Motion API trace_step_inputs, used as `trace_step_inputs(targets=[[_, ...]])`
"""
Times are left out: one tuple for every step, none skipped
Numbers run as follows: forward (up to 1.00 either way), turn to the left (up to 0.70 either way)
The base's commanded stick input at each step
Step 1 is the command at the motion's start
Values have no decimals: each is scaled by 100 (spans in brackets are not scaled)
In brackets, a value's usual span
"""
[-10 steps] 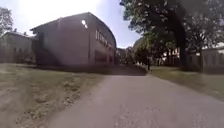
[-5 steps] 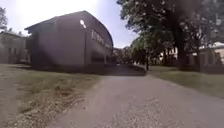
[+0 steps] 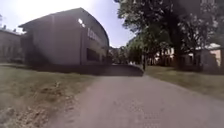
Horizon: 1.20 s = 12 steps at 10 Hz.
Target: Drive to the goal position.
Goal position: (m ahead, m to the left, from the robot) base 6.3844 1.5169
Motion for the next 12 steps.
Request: trace_step_inputs(targets=[[70, 0], [70, 0], [70, 0], [70, 0], [70, 0], [70, 0], [70, 0], [70, 0], [70, 0], [70, 0], [70, 0], [70, 0]])
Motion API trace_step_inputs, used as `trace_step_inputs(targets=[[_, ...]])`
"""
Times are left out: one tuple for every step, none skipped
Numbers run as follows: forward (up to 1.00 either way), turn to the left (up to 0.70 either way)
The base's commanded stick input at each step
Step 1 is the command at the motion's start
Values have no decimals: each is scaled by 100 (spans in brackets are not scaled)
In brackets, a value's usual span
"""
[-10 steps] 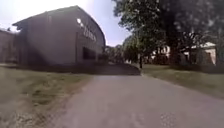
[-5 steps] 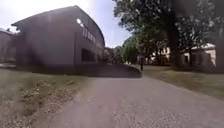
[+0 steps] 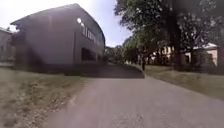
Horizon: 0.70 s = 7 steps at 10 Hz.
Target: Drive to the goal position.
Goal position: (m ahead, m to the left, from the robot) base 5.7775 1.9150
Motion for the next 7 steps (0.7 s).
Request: trace_step_inputs(targets=[[70, 0], [70, 0], [70, -34], [70, -35], [70, -35], [70, -35], [70, 0]])
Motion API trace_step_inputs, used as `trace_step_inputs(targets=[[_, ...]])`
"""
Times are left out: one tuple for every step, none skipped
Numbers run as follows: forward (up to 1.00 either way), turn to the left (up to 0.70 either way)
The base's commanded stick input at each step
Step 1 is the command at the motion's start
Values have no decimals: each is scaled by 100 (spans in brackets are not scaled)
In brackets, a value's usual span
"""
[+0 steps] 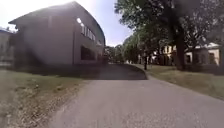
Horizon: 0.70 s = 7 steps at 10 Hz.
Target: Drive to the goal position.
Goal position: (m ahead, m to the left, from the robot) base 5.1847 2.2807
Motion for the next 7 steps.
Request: trace_step_inputs(targets=[[70, 0], [70, 0], [70, -16], [70, -35], [70, -35], [70, 0], [70, 0]])
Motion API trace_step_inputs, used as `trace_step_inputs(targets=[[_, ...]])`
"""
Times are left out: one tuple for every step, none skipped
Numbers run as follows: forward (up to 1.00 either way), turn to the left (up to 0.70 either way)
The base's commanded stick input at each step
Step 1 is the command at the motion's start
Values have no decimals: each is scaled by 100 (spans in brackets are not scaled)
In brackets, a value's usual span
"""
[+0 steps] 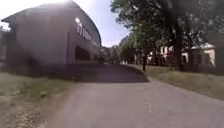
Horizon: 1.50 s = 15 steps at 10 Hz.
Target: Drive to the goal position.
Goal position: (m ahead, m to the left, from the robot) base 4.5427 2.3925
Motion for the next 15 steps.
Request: trace_step_inputs(targets=[[70, 0], [70, -15], [70, -35], [70, -35], [70, -5], [70, 0], [70, 0], [70, 0], [70, 0], [70, 0], [70, 0], [70, 0], [70, 0], [70, 0], [70, 0]])
